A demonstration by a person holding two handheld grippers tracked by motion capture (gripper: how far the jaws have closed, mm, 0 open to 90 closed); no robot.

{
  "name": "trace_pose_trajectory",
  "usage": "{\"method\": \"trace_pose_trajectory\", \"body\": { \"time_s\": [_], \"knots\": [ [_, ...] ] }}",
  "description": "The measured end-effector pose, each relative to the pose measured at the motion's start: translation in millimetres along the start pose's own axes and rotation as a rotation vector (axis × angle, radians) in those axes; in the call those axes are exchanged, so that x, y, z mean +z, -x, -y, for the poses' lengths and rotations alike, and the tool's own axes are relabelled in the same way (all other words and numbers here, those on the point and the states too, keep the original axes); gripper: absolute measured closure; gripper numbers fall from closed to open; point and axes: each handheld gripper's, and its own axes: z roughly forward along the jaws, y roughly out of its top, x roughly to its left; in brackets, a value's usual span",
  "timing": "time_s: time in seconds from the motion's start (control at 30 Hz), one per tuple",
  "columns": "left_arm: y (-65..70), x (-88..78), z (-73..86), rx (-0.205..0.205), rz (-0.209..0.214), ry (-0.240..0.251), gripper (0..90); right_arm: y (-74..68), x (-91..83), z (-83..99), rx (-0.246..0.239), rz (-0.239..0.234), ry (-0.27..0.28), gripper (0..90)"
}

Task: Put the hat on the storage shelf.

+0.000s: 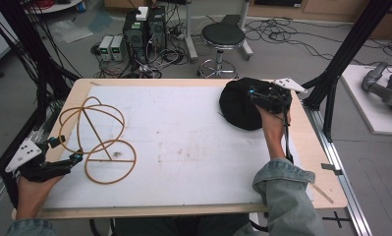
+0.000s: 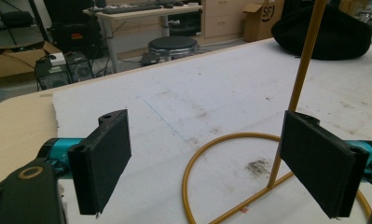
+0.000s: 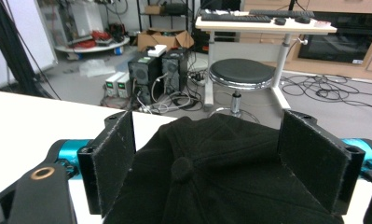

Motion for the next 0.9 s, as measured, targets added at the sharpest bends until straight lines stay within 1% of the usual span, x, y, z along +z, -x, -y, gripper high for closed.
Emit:
{"method": "trace_pose_trajectory", "body": {
  "time_s": [0.1, 0.2, 0.37, 0.53, 0.63, 0.7, 0.77, 0.83, 0.87, 0.9],
  "knots": [
    [-0.5, -0.3, -0.1, 0.002, 0.0, -0.001, 17.1, -1.5, 10.3, 4.8, -0.001, 0.011, -0.006, 20.7],
    [-1.0, -0.5, 0.1, 0.003, 0.0, -0.002, 17.1, -3.4, 18.6, 10.0, -0.02, 0.034, -0.018, 20.9],
    [-1.0, -0.4, 0.3, 0.003, 0.0, -0.002, 17.1, -6.2, 30.5, 18.3, -0.018, 0.038, -0.045, 21.1],
    [-0.8, -0.3, 0.2, 0.003, -0.001, -0.003, 17.1, -7.5, 41.1, 27.4, -0.016, 0.05, -0.089, 23.0],
    [-1.7, -1.4, 0.0, 0.004, -0.003, -0.001, 17.1, -7.2, 46.3, 32.3, 0.005, 0.057, -0.106, 23.0],
    [-2.2, -2.0, 0.1, 0.005, -0.006, -0.002, 17.1, -6.4, 49.8, 35.3, 0.001, 0.064, -0.116, 23.4],
    [-2.3, -2.0, 0.2, 0.006, -0.007, -0.002, 17.1, -6.5, 52.9, 38.5, 0.013, 0.068, -0.133, 24.3],
    [-2.1, -1.6, 0.2, 0.007, -0.005, -0.002, 17.1, -5.7, 55.5, 41.6, 0.021, 0.079, -0.155, 26.3],
    [-1.8, -1.4, 0.3, 0.005, -0.005, -0.001, 17.1, -5.5, 56.5, 43.0, 0.034, 0.081, -0.164, 26.8],
    [-1.8, -1.4, 0.2, 0.009, -0.005, -0.005, 17.1, -5.2, 57.4, 44.2, 0.034, 0.083, -0.173, 29.6]
  ]
}}
